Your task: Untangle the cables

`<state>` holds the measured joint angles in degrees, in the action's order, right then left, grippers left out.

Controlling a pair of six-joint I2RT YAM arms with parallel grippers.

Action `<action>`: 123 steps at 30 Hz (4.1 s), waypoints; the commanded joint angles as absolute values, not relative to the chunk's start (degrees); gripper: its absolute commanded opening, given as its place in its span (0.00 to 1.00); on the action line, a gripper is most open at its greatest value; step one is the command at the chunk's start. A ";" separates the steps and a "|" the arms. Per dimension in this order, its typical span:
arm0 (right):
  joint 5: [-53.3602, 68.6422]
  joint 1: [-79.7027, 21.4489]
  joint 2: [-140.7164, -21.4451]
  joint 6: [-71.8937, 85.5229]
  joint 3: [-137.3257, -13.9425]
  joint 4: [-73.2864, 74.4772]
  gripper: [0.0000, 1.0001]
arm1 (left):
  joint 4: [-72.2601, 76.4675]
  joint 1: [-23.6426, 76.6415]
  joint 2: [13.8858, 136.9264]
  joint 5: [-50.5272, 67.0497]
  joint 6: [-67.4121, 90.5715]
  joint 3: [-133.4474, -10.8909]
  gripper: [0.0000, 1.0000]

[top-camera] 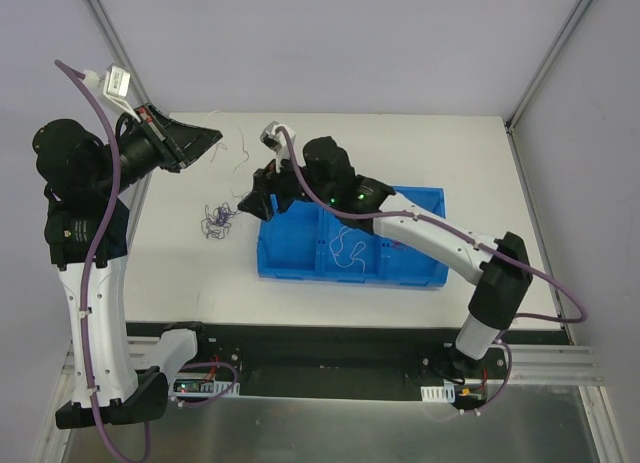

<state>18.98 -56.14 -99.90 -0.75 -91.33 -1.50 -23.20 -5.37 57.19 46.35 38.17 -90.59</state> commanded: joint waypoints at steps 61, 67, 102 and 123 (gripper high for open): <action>2.83 -57.84 -91.68 -2.64 -83.42 -10.01 0.01 | -24.42 -5.80 40.63 18.25 32.80 -85.96 0.00; 5.96 -47.92 -86.84 8.15 -73.06 -18.18 0.01 | -33.04 -5.28 35.77 -3.93 27.34 -90.87 0.00; 13.88 -15.03 -77.34 16.35 -53.35 -21.18 0.01 | -34.46 -3.78 37.87 -2.93 30.94 -89.47 0.00; 32.34 -22.50 -65.57 -20.74 -56.95 -0.26 0.01 | -18.90 28.81 71.61 23.91 40.08 -79.27 0.00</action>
<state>31.35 -22.87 -68.60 -12.23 -55.72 -4.38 -26.06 23.97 67.24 26.26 38.87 -78.13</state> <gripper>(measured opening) 0.014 0.006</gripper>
